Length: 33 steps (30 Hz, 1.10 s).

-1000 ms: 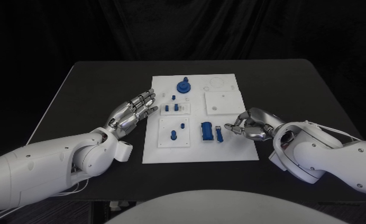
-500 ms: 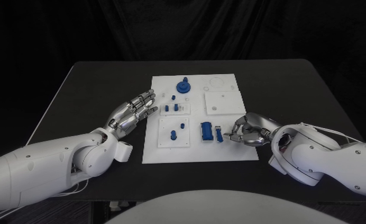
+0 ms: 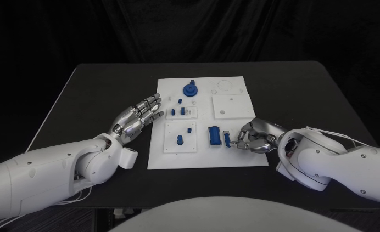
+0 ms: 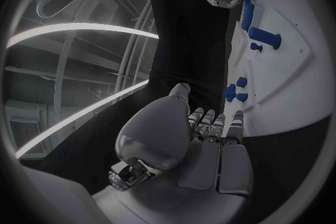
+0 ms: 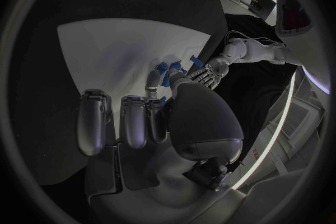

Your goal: Assemble the parts on the task board

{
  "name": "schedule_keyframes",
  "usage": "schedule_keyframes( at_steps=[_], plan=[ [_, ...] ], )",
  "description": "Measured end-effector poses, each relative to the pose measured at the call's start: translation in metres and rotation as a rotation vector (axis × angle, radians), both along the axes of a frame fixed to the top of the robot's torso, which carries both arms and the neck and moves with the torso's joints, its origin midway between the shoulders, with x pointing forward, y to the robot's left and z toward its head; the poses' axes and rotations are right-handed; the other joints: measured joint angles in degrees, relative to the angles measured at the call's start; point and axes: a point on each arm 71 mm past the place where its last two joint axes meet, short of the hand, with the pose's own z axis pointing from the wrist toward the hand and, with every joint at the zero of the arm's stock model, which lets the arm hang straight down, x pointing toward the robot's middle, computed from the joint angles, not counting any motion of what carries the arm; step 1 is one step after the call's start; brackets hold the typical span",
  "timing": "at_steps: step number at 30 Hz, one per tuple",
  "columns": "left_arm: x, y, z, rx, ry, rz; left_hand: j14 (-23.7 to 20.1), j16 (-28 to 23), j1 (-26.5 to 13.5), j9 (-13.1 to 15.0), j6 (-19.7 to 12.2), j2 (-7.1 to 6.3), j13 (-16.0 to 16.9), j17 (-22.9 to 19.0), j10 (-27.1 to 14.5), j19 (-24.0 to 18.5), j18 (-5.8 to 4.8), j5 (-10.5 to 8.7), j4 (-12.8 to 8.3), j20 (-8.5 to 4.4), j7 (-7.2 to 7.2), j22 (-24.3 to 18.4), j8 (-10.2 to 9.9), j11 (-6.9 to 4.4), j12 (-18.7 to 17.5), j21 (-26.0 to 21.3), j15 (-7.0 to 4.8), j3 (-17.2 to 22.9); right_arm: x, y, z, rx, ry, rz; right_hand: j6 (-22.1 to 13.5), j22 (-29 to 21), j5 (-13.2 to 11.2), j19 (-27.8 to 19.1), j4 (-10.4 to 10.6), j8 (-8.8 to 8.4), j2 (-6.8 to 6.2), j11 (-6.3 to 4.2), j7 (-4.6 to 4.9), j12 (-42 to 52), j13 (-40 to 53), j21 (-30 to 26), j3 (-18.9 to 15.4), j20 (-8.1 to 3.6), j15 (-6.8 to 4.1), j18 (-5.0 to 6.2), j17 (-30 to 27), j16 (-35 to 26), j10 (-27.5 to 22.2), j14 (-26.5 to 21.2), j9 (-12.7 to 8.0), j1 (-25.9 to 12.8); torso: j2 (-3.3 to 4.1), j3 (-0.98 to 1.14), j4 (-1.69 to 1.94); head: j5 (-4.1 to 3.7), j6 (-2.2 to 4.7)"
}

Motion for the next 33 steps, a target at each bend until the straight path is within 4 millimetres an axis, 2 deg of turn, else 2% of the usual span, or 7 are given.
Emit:
schedule_keyframes(
  at_steps=[12, 25, 33],
  plan=[
    [-0.002, 0.0, -0.002, 0.0, 0.006, 0.001, 0.0, 0.0, 0.0, 0.0, 0.0, 0.0, 0.0, 0.0, 0.0, 0.0, 0.0, 0.23, -0.2, 0.0, 0.0, 0.0, 0.0, 0.0, 0.0, 0.0, 0.0, 0.2, 0.004, 0.002, -0.004, -0.009, 0.002, 0.003, 0.2, 0.0, -0.2, -0.2, -0.4, 0.0, 0.02, 0.0, -0.2, 0.0, 0.0, 0.0, 0.1, -0.15, 0.0, 0.0, 0.0, 0.0, 0.0, 0.0, 0.1, 0.9, -0.01, 0.0, 0.0, 0.0, 0.0],
    [-0.003, 0.001, -0.003, 0.001, 0.009, 0.001, 0.0, 0.0, 0.0, 0.0, 0.0, 0.0, 0.0, 0.0, 0.0, 0.0, -0.01, 0.23, -0.2, 0.0, 0.0, 0.0, 0.0, 0.0, 0.0, 0.0, 0.0, 0.2, 0.011, 0.003, -0.008, -0.019, -0.003, -0.001, 0.2, 0.0, -0.2, -0.2, -0.6, 0.0, 0.93, 0.01, -0.2, 0.0, 0.0, 0.0, 0.2, -0.15, 0.0, 0.01, 0.0, 0.0, 0.0, 0.0, 0.1, 1.8, 0.0, 0.0, 0.0, 0.03, 0.0],
    [-0.003, 0.0, -0.004, 0.0, 0.009, 0.0, 0.0, 0.0, 0.0, 0.0, 0.0, 0.0, 0.0, 0.0, 0.0, 0.0, -0.01, 0.22, -0.2, 0.0, 0.0, 0.0, 0.0, 0.0, 0.0, 0.0, 0.0, 0.2, 0.016, 0.004, -0.01, -0.026, -0.006, -0.003, 0.2, 0.0, -0.6, -0.2, -0.7, 0.0, 0.7, -0.21, -0.2, 0.0, 0.0, 0.0, 0.4, -0.15, 0.0, 0.0, 0.0, 0.0, 0.2, 0.0, 0.2, 2.5, -0.01, 0.0, -0.01, 0.01, 0.0]
  ],
)
